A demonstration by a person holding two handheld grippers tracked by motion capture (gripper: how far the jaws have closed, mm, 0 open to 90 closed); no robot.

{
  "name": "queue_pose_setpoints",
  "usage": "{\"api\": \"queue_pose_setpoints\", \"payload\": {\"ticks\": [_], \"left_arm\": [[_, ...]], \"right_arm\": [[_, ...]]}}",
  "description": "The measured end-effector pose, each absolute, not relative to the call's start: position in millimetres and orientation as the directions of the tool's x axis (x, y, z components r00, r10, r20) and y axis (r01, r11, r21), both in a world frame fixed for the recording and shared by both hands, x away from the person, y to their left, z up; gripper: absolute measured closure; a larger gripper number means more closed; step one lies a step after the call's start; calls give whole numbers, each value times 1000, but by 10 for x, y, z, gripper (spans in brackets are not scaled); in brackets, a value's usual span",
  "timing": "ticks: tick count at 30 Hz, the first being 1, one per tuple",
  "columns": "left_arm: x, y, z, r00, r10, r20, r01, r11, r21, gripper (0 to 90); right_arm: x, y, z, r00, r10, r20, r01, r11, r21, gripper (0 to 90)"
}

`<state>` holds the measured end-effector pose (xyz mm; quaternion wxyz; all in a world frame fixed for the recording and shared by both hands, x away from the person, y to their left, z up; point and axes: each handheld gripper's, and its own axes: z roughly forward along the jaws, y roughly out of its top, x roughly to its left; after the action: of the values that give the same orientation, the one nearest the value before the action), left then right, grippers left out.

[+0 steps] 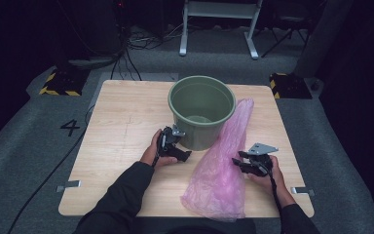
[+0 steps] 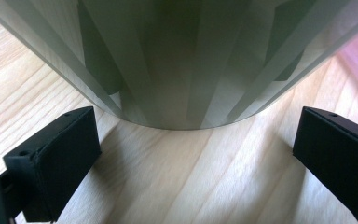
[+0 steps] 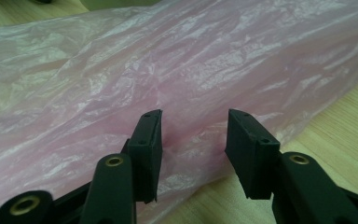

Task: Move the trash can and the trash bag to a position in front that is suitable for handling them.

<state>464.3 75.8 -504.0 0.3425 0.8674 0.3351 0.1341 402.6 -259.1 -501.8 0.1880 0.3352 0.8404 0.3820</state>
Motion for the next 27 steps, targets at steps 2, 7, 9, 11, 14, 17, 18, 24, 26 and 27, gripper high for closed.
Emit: {"api": "queue_pose_setpoints", "payload": {"ticks": [2, 7, 9, 11, 14, 17, 18, 24, 26, 27], "left_arm": [[4637, 748, -5038, 741, 672, 0, 491, -541, 683, 6], [4587, 762, -5016, 721, 693, -4, 508, -525, 682, 46], [4532, 756, -4989, 725, 688, -9, 505, -523, 686, 168], [4440, 728, -4935, 726, 687, 26, 484, -537, 691, 184], [4249, 710, -4795, 755, 655, 38, 431, -539, 724, 180], [4038, 689, -4678, 784, 620, 33, 402, -548, 733, 162], [3977, 684, -4654, 792, 610, 35, 395, -555, 732, 162], [3478, 558, -4606, 809, 586, 40, 412, -615, 672, 203], [3337, 518, -4611, 838, 546, 18, 390, -621, 680, 194], [3286, 500, -4614, 846, 533, 3, 387, -618, 684, 193]], "right_arm": [[4029, -2592, -5018, -703, 709, -58, 422, 481, 768, 560], [4032, -2591, -5018, -701, 711, -56, 424, 479, 768, 551], [4032, -2591, -5018, -699, 713, -57, 425, 479, 768, 546], [4034, -2591, -5019, -697, 714, -57, 426, 477, 769, 539], [4039, -2595, -5019, -694, 718, -52, 432, 474, 767, 527], [4040, -2595, -5018, -692, 720, -53, 434, 473, 766, 517], [4039, -2595, -5018, -691, 721, -53, 434, 473, 766, 516], [4037, -2592, -5018, -686, 725, -56, 436, 472, 766, 502], [4032, -2584, -5019, -684, 727, -64, 433, 474, 767, 498], [4030, -2582, -5018, -684, 727, -67, 431, 476, 766, 498]]}}
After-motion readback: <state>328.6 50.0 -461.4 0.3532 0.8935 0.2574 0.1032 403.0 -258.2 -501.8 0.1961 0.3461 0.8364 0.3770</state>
